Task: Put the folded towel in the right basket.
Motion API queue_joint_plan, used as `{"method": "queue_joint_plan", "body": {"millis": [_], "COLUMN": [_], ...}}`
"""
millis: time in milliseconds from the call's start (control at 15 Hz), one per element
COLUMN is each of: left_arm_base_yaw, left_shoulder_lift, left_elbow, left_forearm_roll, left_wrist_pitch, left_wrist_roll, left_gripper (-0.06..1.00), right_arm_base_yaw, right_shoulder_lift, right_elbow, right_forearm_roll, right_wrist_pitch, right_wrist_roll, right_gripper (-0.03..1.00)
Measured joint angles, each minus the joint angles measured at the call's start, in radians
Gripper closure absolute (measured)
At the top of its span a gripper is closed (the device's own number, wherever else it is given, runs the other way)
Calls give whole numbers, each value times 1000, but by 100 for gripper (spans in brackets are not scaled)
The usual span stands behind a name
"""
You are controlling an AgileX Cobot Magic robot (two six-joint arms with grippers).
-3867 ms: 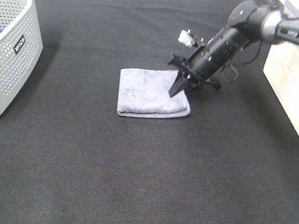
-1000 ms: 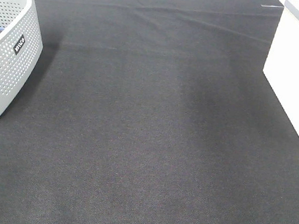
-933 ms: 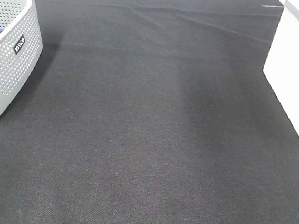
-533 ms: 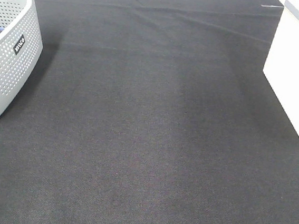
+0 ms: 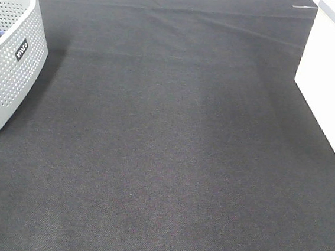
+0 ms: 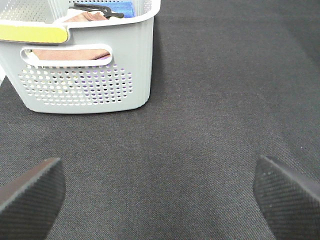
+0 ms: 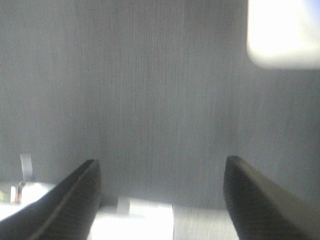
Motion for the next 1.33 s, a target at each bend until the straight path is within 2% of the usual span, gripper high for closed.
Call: {"method": "queue_joint_plan", "body": {"millis": [267, 467, 600, 667, 867, 1067, 1333], "left_arm_base_yaw": [0, 0, 0, 0, 0, 0, 0], "left_shoulder_lift": [0, 0, 0, 0, 0, 0, 0], "left_elbow": [0, 0, 0, 0, 0, 0, 0], "left_forearm_roll": [0, 0, 0, 0, 0, 0, 0], "left_wrist_pitch": [0, 0, 0, 0, 0, 0, 0], "left_wrist_roll": [0, 0, 0, 0, 0, 0, 0], "left_gripper": [-2, -2, -2, -2, -2, -2, -2], "right_arm_base_yaw": [0, 0, 0, 0, 0, 0, 0], "right_shoulder_lift": [-342, -566, -722, -722, -933, -1048, -1069], "right_elbow": [300, 402, 459, 459, 499, 499, 499], "right_forearm_roll": [-2, -41, -57, -57, -59, -59, -59], "right_wrist_pitch": [1, -13, -85, -85, -145, -150, -150], "right_wrist_roll": [0, -1, -1, -1, -7, -7, -7], "right_gripper": [31, 31, 31, 31, 31, 31, 31]}}
